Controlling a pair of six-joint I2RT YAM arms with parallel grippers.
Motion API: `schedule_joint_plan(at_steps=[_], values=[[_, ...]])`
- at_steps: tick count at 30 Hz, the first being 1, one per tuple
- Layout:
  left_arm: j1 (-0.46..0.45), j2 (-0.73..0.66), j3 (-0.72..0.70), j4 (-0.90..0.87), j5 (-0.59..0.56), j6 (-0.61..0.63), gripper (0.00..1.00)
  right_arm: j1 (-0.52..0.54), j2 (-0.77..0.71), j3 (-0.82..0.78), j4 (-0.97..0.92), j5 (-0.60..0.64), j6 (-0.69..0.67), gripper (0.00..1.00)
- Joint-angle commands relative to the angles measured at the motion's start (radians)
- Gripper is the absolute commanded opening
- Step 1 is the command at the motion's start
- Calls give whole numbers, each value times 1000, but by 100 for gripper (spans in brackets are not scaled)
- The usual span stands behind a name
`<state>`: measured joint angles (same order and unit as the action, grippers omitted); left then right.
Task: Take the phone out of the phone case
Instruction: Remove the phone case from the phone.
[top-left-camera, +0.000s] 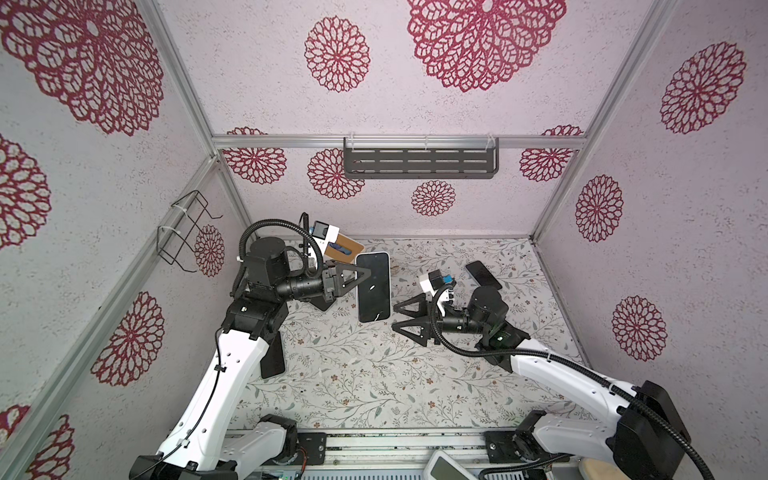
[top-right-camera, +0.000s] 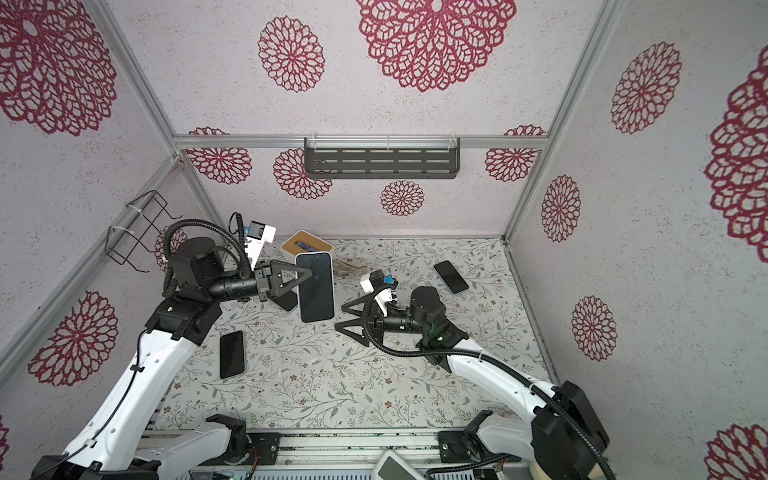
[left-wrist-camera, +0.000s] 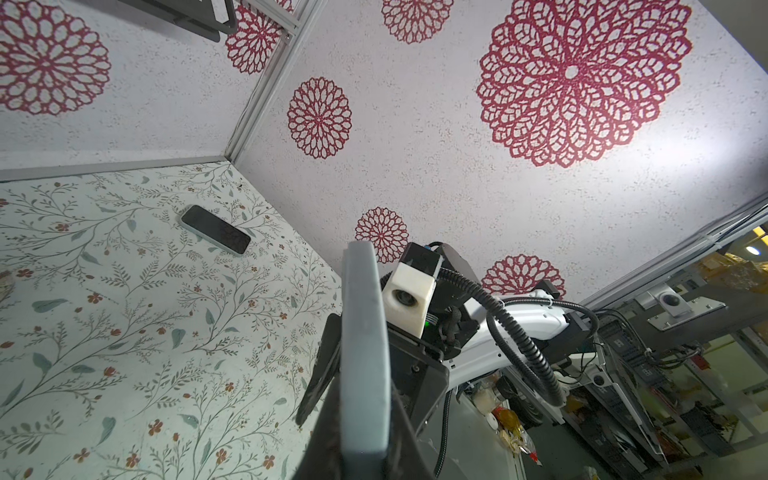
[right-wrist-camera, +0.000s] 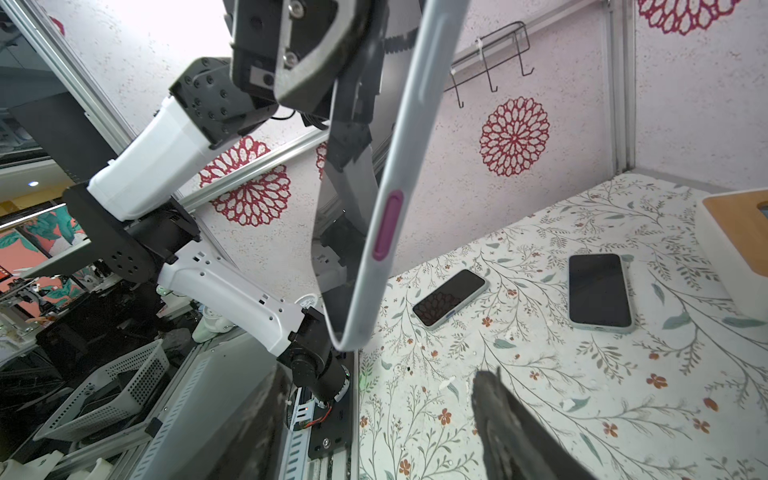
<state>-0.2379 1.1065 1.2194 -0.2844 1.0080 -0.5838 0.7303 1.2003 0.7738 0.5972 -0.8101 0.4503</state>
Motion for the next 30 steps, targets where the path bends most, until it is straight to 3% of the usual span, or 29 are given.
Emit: schedule_joint_plan(at_steps=[1,13,30], values=[[-4,-19,-12,94,17,-2,0,6,-6,18,88,-24,36,71],[-8,-17,-33,152,23,-42,0,6,49,30,180,-63,96,50],[-18,-16,-44,187,27,-64,0,6,81,22,274,-72,151,39]])
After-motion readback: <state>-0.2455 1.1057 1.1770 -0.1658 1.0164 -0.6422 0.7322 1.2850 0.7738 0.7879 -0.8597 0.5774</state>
